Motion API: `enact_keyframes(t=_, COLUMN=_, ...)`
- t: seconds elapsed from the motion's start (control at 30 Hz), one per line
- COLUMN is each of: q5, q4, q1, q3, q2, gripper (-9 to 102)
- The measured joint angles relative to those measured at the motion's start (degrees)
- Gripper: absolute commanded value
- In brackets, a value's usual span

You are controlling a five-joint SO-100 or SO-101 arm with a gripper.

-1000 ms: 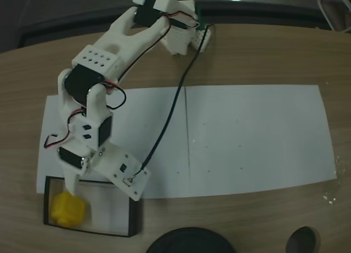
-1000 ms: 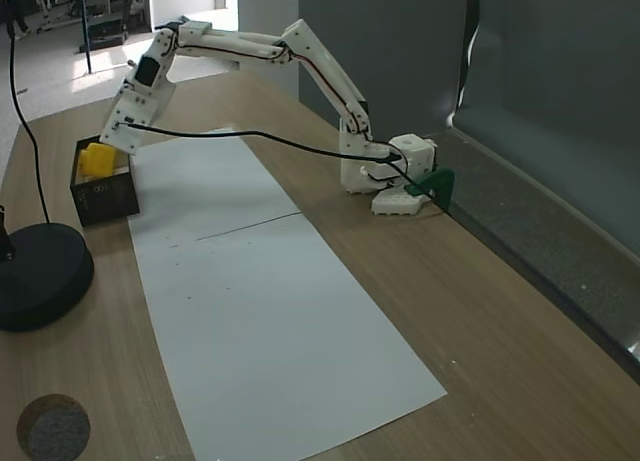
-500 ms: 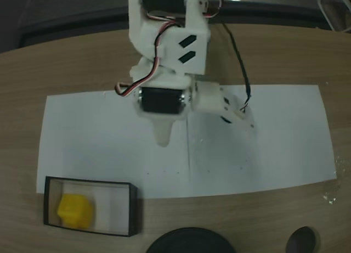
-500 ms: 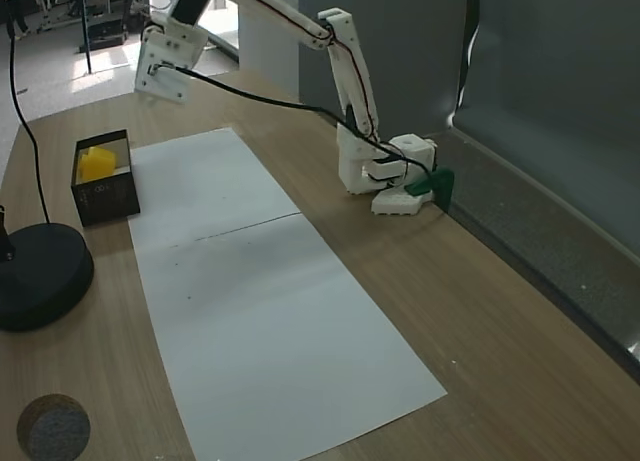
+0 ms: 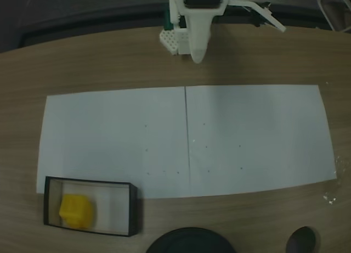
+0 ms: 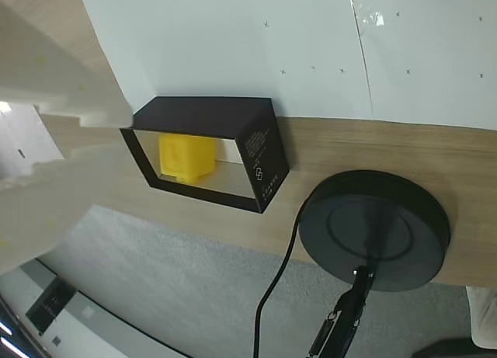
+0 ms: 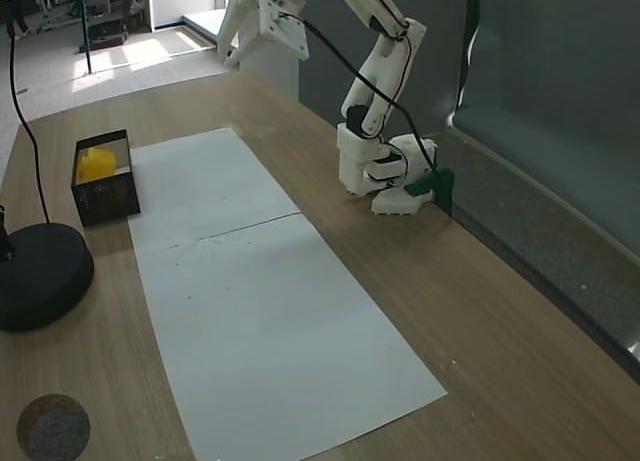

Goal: Grab a yellow square and put it in the box.

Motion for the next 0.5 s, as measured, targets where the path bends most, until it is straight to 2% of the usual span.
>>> enact_keyframes(t=0.27, q5=-2.99, q4=-5.27, q1=-0.53, q3=30.41, q2=35.24, gripper=0)
enact_keyframes(t=0.5, q5=-2.99, q4=-6.86, q1=0.26, q3=45.35, q2=53.61, gripper=0)
